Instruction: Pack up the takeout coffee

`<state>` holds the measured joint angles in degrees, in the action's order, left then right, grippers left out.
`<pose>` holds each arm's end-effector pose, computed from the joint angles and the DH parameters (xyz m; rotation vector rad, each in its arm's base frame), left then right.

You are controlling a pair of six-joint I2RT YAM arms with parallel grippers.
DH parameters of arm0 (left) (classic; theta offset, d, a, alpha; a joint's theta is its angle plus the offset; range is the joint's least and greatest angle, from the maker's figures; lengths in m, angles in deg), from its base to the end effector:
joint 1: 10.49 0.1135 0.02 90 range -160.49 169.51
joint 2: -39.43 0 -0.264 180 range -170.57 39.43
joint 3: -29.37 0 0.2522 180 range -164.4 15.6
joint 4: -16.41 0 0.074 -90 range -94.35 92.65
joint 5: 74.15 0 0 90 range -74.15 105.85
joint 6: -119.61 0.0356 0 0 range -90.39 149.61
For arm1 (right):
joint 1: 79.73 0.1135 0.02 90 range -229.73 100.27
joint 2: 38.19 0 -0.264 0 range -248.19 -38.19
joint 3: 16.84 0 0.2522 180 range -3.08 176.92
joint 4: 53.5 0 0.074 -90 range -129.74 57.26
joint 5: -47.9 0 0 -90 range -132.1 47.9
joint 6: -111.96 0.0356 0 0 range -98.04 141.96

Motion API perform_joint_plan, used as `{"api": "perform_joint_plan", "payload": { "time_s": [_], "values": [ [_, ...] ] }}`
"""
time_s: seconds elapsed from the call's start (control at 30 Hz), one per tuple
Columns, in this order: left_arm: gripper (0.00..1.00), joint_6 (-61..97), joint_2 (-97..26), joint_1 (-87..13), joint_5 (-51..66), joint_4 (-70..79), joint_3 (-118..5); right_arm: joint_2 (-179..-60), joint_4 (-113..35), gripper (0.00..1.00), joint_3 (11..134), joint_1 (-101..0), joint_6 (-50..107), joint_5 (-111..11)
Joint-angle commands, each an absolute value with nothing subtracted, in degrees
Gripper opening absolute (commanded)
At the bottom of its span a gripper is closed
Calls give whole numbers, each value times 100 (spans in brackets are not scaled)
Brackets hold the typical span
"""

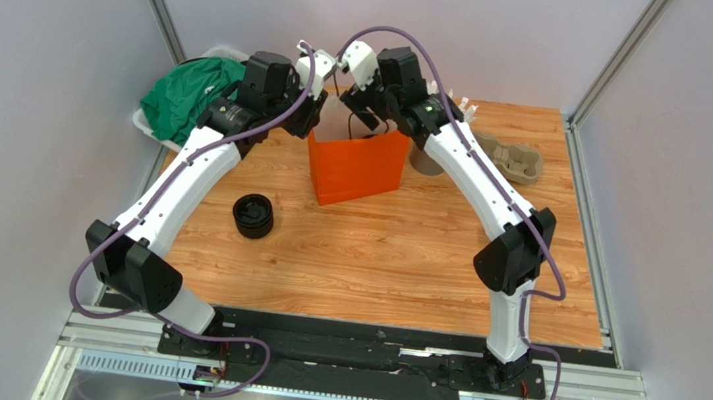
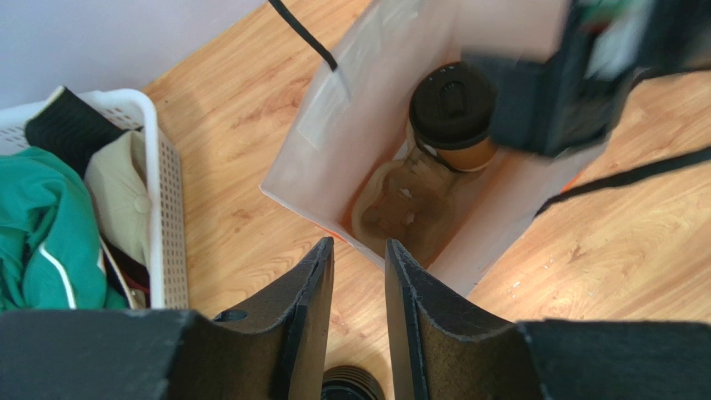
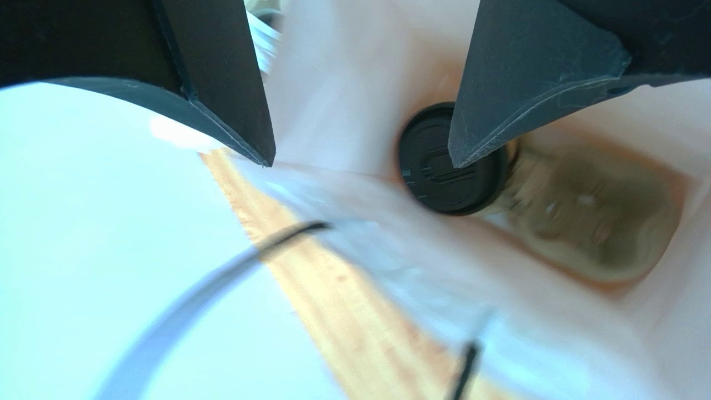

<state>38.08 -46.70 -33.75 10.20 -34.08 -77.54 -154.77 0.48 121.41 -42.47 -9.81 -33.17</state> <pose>0.3046 -0.1347 0.4121 0.6308 1.9999 -0.2593 0.3733 0.2770 0.3844 -1.1299 1.8045 -0.1098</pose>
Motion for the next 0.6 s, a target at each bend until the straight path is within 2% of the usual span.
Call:
{"api": "perform_joint_plan", "payload": {
  "time_s": [0.0, 0.1, 0.3, 0.37, 0.57],
  "values": [
    [48, 3655, -4337, -3387, 838, -3206, -7572, -14587, -801, 83, 12164, -4237, -635, -2866],
    [60, 3638, -4170, -3395, 821, -3075, -7370, -14200, -916, 89, 12103, -4237, -520, -2751],
    [66, 3611, -3889, -3395, 785, -2995, -7237, -13218, -916, 95, 11464, -4246, -502, -2865],
    [67, 3611, -3792, -3387, 750, -2969, -7229, -12935, -785, 96, 11155, -4246, -520, -3284],
    [82, 3638, -3458, -3387, 426, -2960, -7202, -12029, -362, 96, 9863, -4264, -538, -4823]
  ]
}}
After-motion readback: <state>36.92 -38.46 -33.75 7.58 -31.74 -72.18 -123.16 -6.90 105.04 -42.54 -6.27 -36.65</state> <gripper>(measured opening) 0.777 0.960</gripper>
